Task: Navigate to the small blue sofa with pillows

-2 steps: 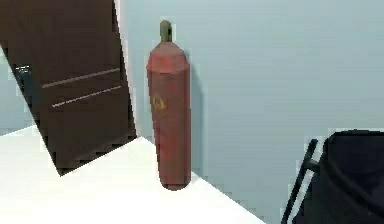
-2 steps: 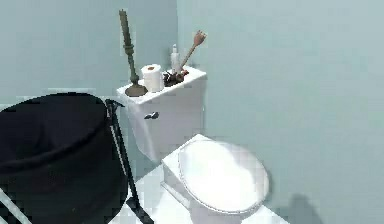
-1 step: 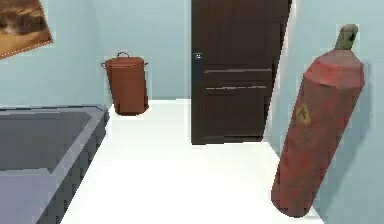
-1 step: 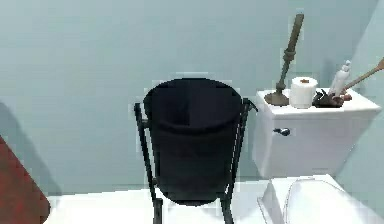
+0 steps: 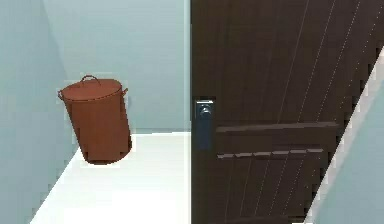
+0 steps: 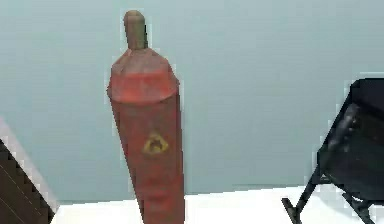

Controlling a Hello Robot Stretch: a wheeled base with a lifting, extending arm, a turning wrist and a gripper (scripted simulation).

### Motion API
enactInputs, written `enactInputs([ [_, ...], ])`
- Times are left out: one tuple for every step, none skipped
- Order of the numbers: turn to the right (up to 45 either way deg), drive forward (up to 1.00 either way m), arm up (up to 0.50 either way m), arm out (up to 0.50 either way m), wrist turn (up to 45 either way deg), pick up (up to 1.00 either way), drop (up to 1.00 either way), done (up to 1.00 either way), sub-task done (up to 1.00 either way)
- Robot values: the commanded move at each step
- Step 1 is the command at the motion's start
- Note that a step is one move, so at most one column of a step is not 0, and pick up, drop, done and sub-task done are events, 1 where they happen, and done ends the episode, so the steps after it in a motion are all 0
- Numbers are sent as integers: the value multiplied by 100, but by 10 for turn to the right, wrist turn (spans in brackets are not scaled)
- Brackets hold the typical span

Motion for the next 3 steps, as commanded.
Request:
enactInputs([
  [-270, 0, 0, 0, 0, 0, 0, 0, 0],
  [0, 55, 0, 0, 0, 0, 0, 0, 0],
  [60, 0, 0, 0, 0, 0, 0, 0, 0],
])
